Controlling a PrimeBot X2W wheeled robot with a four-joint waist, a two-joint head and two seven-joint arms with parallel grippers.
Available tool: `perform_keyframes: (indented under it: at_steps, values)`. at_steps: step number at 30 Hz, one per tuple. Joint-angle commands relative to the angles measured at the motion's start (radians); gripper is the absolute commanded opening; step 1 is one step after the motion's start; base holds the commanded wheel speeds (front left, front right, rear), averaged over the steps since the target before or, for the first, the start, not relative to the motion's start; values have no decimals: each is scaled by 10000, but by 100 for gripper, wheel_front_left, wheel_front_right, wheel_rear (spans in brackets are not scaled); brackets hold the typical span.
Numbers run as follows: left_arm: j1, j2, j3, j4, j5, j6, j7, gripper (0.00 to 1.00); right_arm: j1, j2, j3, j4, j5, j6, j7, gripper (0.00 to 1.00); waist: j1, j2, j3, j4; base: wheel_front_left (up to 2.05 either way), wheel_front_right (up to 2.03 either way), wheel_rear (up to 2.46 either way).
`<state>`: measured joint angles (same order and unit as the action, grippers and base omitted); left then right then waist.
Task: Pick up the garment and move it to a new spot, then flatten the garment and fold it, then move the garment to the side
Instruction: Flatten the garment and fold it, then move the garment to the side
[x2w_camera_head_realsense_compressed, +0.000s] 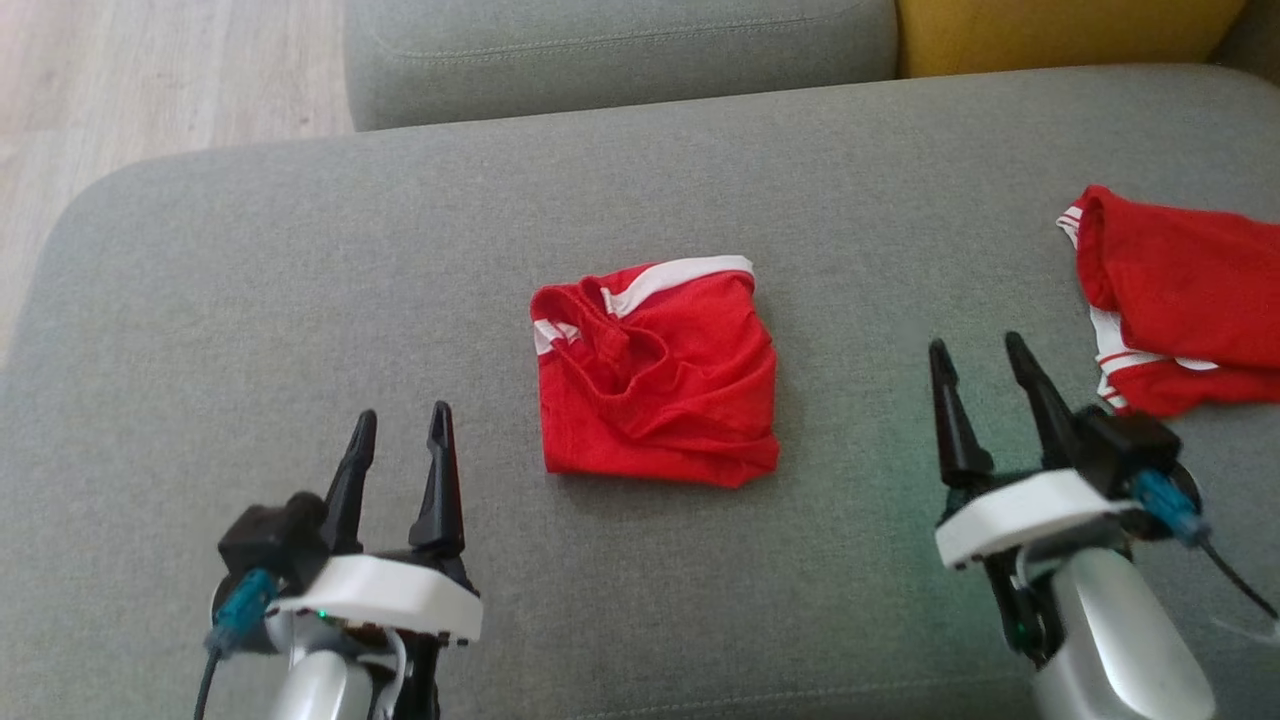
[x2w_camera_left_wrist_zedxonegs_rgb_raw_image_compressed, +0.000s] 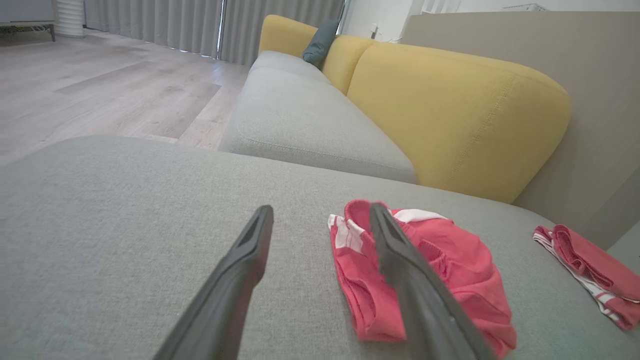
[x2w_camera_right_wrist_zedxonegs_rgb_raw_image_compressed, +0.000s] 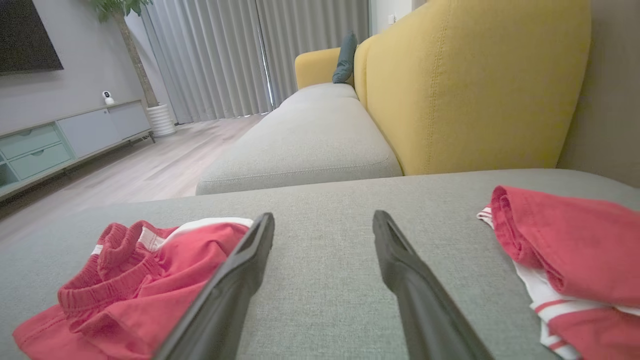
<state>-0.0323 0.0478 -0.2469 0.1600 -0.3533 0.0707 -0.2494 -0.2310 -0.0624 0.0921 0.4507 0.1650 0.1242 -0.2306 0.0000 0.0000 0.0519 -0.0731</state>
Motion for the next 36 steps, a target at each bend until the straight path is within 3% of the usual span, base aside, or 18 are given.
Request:
perform_keyframes:
  at_steps: [1,13,36]
  values:
    - [-255,24,345,-412,122,25,-124,100,-192,109,179,-490,-62,65,-134,100,0,0,-4,17,0,0,0]
    - [-101,24,350,-575,218,122,-124,100,581,120,184,-1796,246,65,333,100,0,0,41,87,0,0,0]
    - [-235,24,368,-598,260,166,-124,100,411,121,27,-1923,86,65,802,100,0,0,212,122,0,0,0]
